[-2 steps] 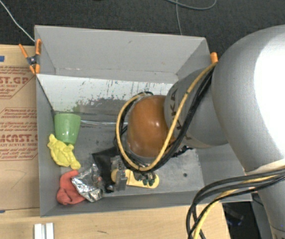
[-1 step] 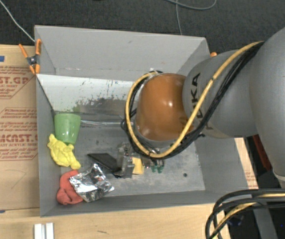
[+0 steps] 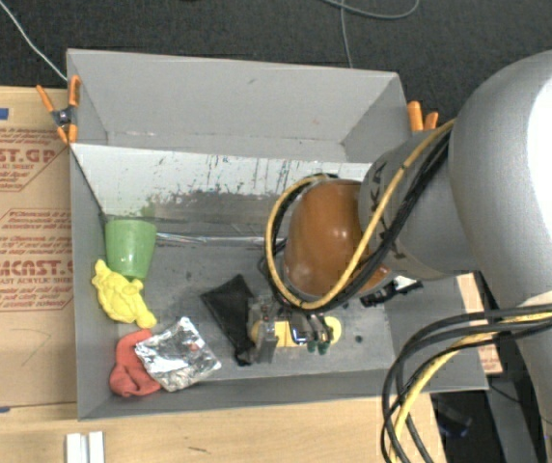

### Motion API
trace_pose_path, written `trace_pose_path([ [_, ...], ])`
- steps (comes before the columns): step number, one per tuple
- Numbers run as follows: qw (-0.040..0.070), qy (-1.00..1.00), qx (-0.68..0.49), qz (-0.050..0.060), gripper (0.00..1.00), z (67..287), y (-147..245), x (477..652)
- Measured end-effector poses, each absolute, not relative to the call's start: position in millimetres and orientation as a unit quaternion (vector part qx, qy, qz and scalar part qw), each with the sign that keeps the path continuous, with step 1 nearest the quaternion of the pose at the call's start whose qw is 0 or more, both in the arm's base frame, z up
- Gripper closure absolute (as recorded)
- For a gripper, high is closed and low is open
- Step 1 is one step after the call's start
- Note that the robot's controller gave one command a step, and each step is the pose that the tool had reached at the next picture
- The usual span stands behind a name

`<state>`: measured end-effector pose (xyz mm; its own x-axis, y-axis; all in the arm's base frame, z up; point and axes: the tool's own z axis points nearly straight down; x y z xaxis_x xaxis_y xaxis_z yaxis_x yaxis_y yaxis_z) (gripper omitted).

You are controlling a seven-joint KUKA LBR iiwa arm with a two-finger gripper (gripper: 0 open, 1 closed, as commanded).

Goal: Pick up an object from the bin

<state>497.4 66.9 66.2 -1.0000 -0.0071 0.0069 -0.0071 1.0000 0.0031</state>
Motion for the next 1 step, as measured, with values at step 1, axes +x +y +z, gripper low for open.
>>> trace_pose_path([
  [1, -0.003, -0.981, 0.195, -0.003, 1.00, 70.0, 197.2, 500.1],
])
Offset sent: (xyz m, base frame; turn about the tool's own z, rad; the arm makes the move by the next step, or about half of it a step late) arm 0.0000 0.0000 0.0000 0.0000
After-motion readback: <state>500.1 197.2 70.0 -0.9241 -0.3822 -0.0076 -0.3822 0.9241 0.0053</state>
